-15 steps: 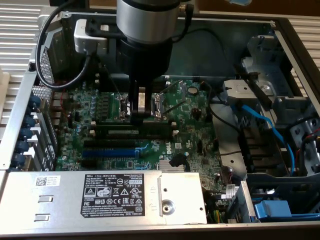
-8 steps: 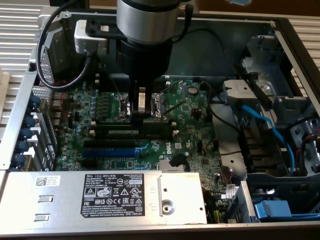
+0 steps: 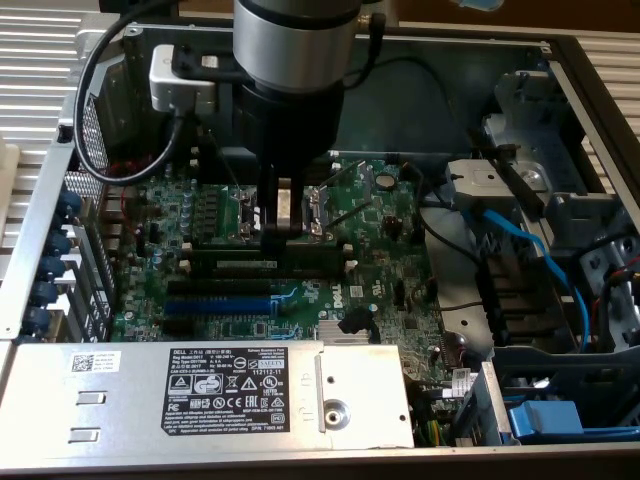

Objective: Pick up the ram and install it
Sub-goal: 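Press down the ram until it locks into place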

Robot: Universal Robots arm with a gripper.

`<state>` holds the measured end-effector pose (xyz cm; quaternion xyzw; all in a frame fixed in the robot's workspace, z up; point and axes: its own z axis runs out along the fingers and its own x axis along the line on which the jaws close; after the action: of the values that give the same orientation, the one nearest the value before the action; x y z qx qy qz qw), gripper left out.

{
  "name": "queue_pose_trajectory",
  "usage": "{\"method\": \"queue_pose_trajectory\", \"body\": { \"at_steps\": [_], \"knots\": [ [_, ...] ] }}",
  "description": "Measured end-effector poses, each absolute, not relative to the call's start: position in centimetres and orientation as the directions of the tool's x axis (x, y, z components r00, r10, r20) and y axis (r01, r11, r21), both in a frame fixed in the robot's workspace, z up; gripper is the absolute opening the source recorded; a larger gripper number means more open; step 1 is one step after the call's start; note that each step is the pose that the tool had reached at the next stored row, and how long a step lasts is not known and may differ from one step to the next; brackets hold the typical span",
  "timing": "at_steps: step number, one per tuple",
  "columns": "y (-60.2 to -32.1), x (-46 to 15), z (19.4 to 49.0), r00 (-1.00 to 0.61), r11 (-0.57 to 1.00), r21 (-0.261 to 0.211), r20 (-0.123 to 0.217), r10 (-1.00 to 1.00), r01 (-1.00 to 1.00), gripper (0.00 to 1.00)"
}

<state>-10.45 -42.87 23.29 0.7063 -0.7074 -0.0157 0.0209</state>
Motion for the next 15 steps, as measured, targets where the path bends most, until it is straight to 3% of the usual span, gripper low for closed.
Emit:
{"method": "queue_pose_trajectory", "body": {
  "at_steps": [15],
  "knots": [
    [-42.87, -10.45, 22.99, 0.01, -0.01, 0.052, 0.008, -1.0, -0.999, 0.1]
  ]
}}
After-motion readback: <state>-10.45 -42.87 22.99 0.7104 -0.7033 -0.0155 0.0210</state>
